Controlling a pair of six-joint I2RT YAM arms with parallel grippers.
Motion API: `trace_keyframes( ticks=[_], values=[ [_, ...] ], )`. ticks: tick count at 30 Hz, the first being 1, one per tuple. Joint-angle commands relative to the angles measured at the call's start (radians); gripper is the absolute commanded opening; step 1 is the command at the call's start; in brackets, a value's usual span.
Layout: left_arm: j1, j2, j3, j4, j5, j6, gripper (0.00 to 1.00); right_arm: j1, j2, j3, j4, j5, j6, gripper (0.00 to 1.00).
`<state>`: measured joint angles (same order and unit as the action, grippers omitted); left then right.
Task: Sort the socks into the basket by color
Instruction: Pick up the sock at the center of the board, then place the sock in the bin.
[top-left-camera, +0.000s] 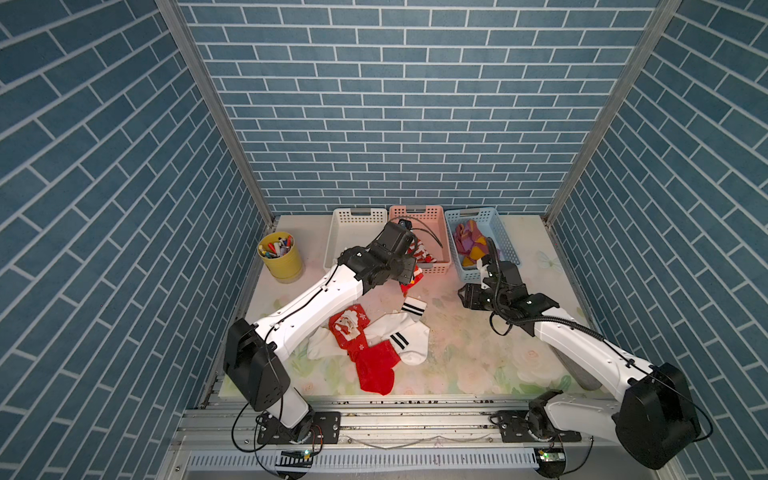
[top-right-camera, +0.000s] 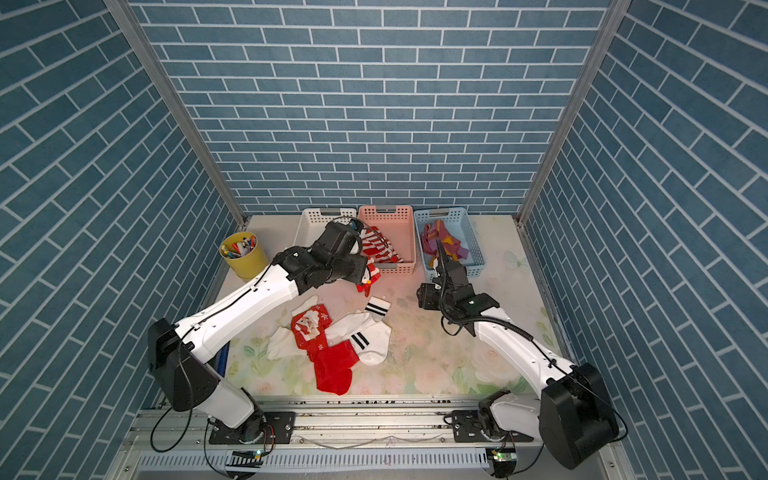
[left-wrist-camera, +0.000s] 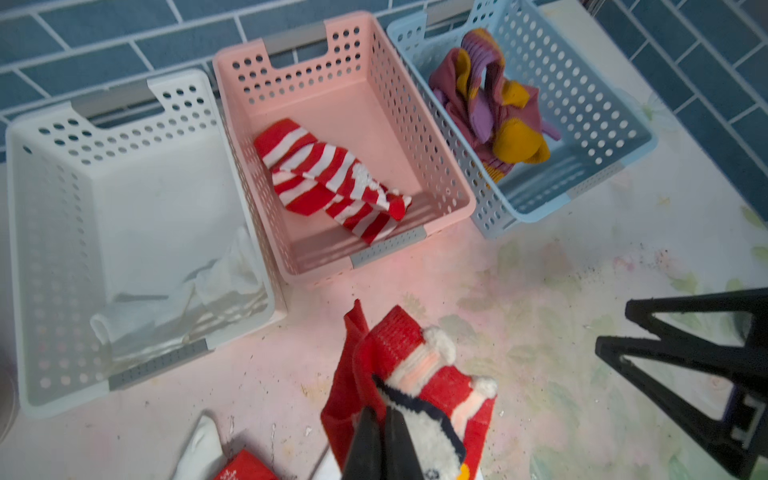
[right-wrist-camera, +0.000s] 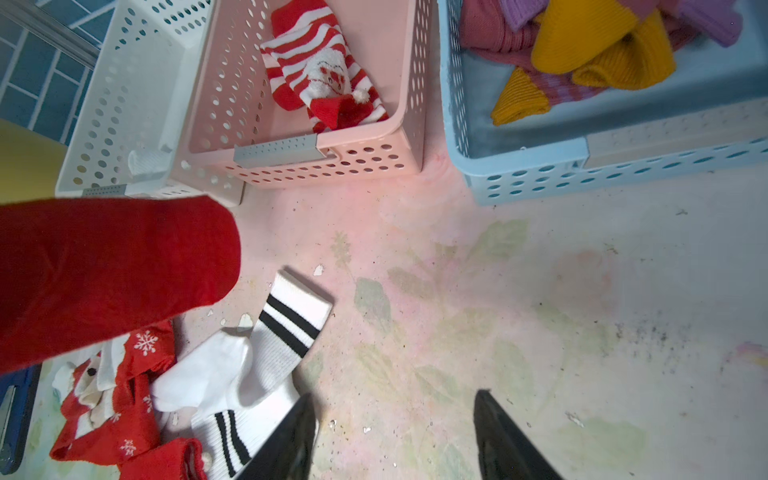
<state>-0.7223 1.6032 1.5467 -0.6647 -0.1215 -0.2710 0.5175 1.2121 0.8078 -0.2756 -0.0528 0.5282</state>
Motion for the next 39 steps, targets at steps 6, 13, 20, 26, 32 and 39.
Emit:
trace_keyframes(
  ticks=[6,13,20,26,32,39],
  values=[
    [0.031,0.14,0.237,-0.042,0.08,0.071,0.0,0.007,-0.089,-0.039,-0.027,0.047,0.045,0.61],
    [0.081,0.311,0.483,-0.067,0.154,0.099,0.0,0.007,-0.158,-0.075,-0.045,0.059,0.062,0.61],
    [0.132,0.472,0.727,-0.09,0.169,0.126,0.0,0.006,-0.223,-0.104,-0.069,0.079,0.074,0.62],
    [0.148,0.558,0.768,0.054,0.198,0.176,0.0,0.007,-0.269,-0.12,-0.091,0.074,0.086,0.62],
    [0.172,0.699,0.888,0.139,0.198,0.18,0.01,0.006,-0.306,-0.131,-0.119,0.073,0.093,0.61],
    [0.205,0.811,0.937,0.204,0.171,0.112,0.04,0.007,-0.325,-0.14,-0.134,0.07,0.1,0.62]
  ],
)
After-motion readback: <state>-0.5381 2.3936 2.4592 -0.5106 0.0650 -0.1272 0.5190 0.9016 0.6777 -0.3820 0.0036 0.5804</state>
